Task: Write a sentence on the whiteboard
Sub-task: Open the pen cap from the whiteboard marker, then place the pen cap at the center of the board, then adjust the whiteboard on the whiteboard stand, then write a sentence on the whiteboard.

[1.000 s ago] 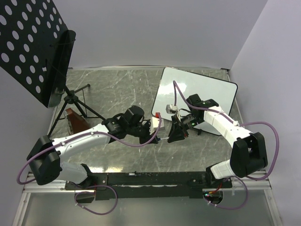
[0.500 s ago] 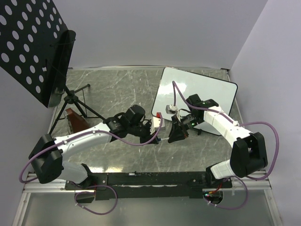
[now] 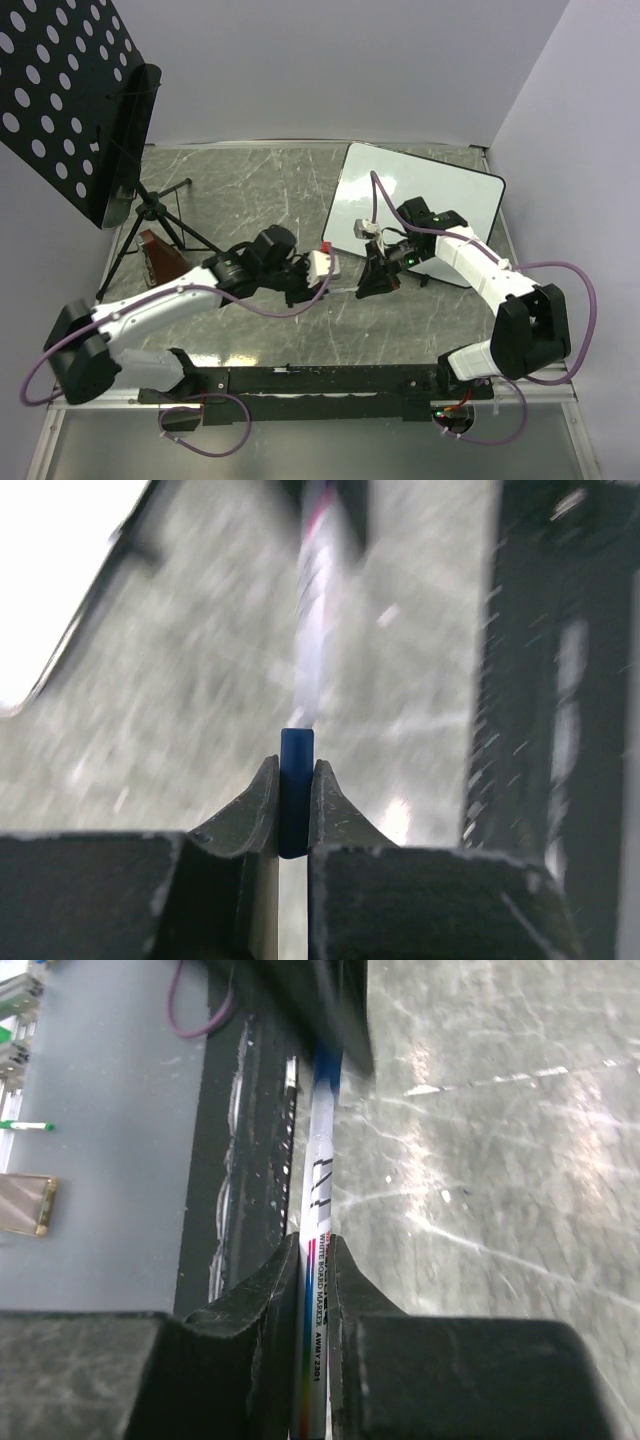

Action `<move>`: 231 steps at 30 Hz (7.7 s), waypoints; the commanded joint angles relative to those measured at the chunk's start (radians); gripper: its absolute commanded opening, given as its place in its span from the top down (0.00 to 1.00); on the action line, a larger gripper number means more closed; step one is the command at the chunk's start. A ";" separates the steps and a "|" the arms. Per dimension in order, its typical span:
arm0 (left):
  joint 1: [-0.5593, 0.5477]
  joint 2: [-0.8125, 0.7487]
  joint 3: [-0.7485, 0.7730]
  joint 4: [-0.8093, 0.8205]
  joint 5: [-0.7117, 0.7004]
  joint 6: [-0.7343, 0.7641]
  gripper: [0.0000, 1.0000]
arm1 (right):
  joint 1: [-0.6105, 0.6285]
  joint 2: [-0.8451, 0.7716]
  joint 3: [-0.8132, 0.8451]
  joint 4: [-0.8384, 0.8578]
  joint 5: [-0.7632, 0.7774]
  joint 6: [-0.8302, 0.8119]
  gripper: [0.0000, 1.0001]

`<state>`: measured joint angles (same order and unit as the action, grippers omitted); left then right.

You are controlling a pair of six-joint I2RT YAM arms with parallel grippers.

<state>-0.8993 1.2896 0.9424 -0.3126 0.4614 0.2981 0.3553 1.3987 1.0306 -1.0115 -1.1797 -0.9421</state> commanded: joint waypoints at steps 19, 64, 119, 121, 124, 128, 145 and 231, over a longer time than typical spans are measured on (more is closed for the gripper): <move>0.064 -0.125 -0.378 0.512 -0.447 -0.758 0.99 | -0.311 -0.421 -0.184 0.490 0.354 0.623 1.00; 0.304 0.191 0.155 0.392 -0.126 -0.723 0.03 | -0.401 -0.432 -0.155 0.432 0.301 0.559 1.00; 0.497 1.105 0.759 0.969 0.683 -0.909 0.99 | -0.447 -0.333 -0.132 0.412 0.264 0.516 1.00; 0.504 1.062 0.682 1.059 0.657 -0.896 0.99 | -0.449 -0.336 -0.132 0.413 0.261 0.516 1.00; 0.517 0.986 0.554 1.128 0.597 -0.864 0.99 | -0.450 -0.334 -0.132 0.412 0.259 0.516 1.00; 0.520 0.875 0.396 1.155 0.527 -0.779 0.99 | -0.450 -0.337 -0.132 0.410 0.252 0.517 1.00; 0.527 0.669 0.033 1.314 0.175 -0.821 0.99 | -0.450 -0.349 -0.133 0.409 0.242 0.516 1.00; 0.496 -0.147 0.006 0.325 -0.161 -0.604 0.03 | -0.411 -0.418 0.083 0.214 0.396 0.448 1.00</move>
<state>-0.4179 1.2148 0.9771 0.0933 0.2977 -0.3836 -0.0692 1.0214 1.0500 -0.7780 -0.8188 -0.4698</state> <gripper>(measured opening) 0.969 0.186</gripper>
